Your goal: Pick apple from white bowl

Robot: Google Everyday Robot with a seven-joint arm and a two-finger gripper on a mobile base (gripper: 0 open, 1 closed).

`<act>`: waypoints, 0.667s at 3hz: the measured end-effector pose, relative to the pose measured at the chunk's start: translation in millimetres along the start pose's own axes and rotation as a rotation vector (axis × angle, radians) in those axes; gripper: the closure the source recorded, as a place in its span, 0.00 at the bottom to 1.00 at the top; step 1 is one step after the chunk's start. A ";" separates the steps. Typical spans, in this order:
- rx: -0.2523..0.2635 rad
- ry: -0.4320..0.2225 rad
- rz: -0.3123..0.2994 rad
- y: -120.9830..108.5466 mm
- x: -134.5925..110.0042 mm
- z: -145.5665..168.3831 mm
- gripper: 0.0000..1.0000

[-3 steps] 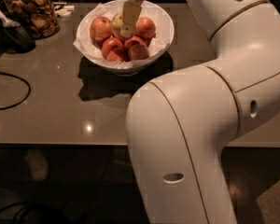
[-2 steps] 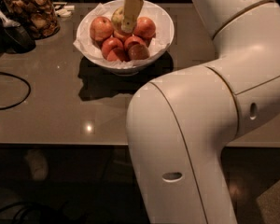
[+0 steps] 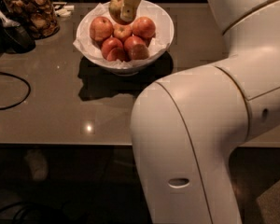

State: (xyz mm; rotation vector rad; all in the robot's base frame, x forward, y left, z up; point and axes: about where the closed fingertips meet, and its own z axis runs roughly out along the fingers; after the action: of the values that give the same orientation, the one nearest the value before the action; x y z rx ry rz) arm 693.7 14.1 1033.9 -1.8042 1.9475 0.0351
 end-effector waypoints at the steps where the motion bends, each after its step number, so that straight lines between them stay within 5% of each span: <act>1: 0.019 -0.028 -0.028 5.3 -5.4 -21.5 1.00; 2: 0.027 -0.068 -0.052 14.5 -8.6 -42.6 1.00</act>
Offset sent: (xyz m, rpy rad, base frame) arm -0.0746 -0.0201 0.0463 0.0466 -0.0169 0.1030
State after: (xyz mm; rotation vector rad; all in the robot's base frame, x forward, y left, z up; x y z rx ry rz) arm 666.2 9.7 1070.3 -1.8121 1.8445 0.0527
